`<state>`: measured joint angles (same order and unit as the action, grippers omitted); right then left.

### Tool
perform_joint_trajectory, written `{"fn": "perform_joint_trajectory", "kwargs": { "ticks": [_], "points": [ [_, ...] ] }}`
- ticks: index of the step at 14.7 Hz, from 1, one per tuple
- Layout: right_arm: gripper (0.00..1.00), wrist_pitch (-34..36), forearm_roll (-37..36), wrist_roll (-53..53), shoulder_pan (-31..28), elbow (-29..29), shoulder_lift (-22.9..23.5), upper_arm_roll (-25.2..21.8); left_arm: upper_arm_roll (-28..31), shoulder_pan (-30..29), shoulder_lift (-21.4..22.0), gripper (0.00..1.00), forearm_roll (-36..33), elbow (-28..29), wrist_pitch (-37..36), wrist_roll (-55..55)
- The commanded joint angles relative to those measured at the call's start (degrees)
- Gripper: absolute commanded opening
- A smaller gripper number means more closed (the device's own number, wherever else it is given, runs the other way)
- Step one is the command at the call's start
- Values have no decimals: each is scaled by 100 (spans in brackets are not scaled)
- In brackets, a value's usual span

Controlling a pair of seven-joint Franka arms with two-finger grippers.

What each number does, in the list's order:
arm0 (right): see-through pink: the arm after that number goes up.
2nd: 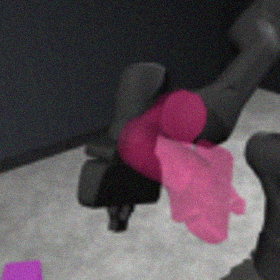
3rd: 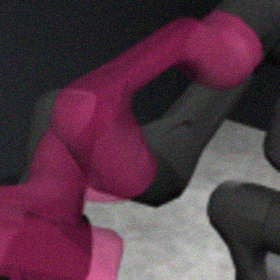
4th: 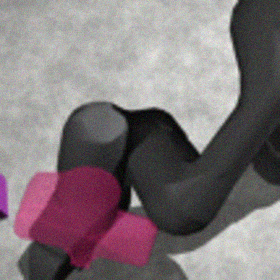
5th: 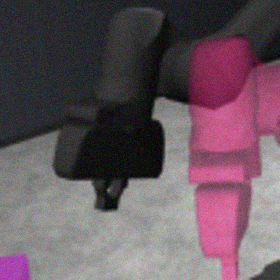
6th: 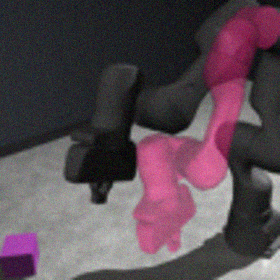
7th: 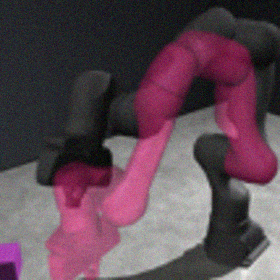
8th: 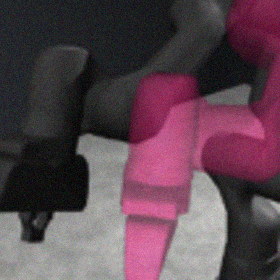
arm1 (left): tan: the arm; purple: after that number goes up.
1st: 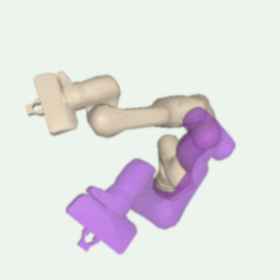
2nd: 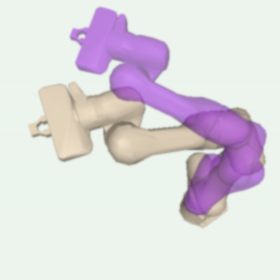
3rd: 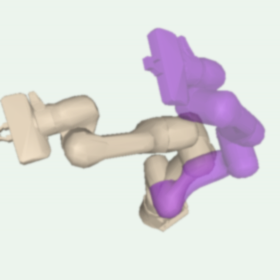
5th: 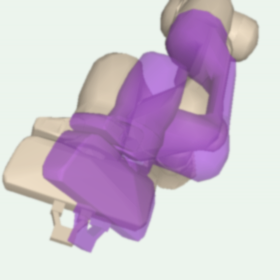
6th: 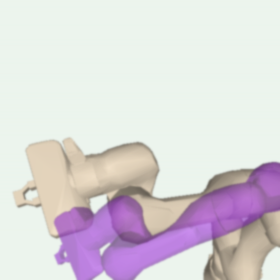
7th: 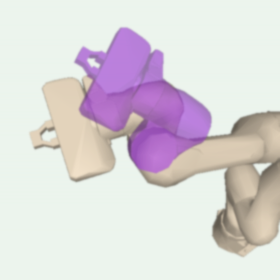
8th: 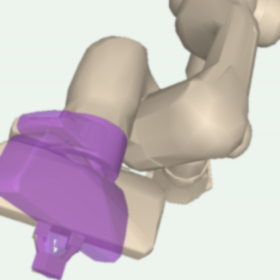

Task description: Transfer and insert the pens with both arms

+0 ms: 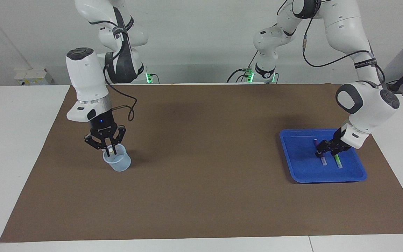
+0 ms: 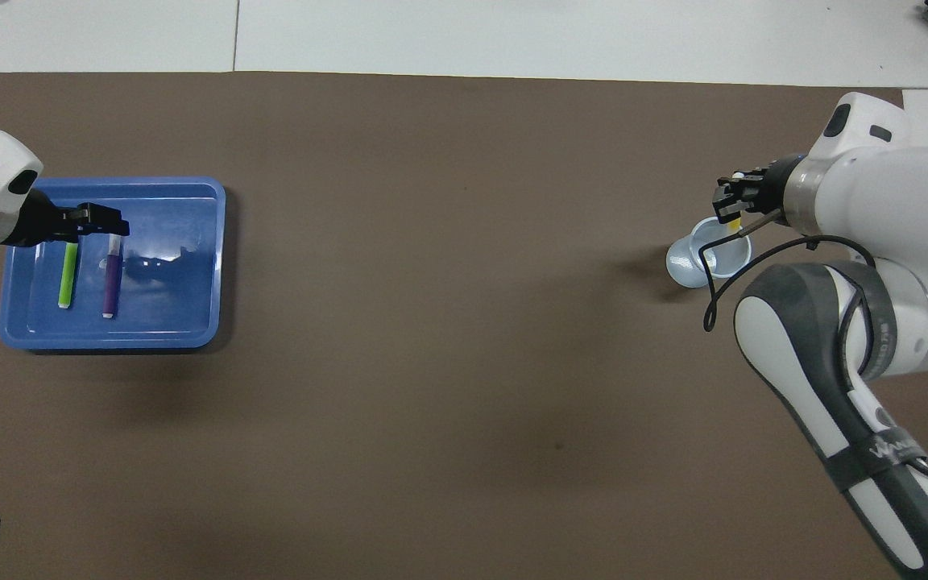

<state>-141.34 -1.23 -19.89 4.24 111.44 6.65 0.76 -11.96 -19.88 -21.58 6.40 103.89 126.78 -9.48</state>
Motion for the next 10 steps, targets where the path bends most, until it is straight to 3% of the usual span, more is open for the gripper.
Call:
{"fn": "perform_joint_trajectory", "kwargs": {
  "ticks": [1,3,7,8,9,10],
  "points": [
    [0,-166,123,-24,-72,220,-68,47,80,36,23,78,-209,26,-57,140],
    [0,-166,123,-33,-72,247,-77,47,80,28,-100,73,-445,-26,30,131],
    [0,-157,123,-15,-72,291,-77,47,80,28,-171,73,-543,-35,128,131],
    [0,-157,123,-15,-72,291,-77,47,80,28,-171,69,-543,-18,128,131],
    [0,-157,123,-15,-72,291,-77,47,88,28,-171,59,-552,8,136,131],
    [11,-157,123,-7,-72,291,-77,47,97,28,-171,55,-552,35,128,131]
  ]
}}
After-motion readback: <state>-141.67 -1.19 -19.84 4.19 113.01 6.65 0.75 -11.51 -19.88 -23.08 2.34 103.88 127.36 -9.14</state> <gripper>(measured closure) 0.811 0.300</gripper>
